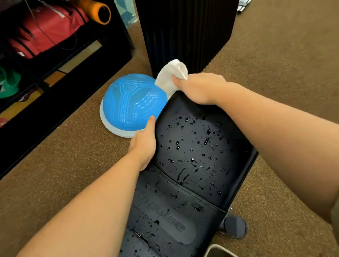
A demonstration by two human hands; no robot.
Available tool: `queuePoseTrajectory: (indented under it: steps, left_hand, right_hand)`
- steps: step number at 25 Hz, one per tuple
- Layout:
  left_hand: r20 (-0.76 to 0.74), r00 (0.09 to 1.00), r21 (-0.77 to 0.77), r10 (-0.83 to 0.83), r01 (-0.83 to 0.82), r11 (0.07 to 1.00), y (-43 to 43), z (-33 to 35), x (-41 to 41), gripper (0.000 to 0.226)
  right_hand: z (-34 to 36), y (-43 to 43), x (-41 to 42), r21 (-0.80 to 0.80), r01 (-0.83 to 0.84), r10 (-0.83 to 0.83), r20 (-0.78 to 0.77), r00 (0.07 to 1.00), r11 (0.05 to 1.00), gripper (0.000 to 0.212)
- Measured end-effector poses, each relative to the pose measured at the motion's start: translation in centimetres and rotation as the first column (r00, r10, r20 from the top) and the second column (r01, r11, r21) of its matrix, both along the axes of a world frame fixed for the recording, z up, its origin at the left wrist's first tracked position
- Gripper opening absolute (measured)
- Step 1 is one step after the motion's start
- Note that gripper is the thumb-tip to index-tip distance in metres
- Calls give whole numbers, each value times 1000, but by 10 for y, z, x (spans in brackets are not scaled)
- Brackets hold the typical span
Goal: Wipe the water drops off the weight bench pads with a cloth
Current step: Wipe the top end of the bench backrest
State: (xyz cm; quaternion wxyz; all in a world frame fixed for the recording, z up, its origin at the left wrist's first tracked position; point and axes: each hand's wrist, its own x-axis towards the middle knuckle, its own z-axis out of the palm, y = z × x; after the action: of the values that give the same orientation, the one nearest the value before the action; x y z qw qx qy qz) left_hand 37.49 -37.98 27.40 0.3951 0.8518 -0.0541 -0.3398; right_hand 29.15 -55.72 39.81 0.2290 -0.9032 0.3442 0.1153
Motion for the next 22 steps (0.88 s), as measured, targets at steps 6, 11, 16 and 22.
queuePoseTrajectory:
  steps: [6, 11, 16, 22]
  left_hand:
    - [-21, 1000, 38, 13, -12, 999, -3, 1, 1, 101]
    - [-20, 999, 49, 26, -25, 999, -5, -2, 1, 98]
    - [-8, 999, 57, 32, -31, 998, -6, -4, 2, 98]
    - [-12, 999, 68, 41, -41, 997, -5, -3, 1, 102]
  right_hand:
    - [-14, 5, -96, 126, 514, -529, 193, 826, 848, 75]
    - [-61, 84, -151, 664, 567, -870, 425, 250, 487, 36]
    - [-77, 116, -167, 691, 433, -815, 480, 324, 579, 14]
    - [-35, 36, -133, 170, 559, -576, 390, 718, 811, 64]
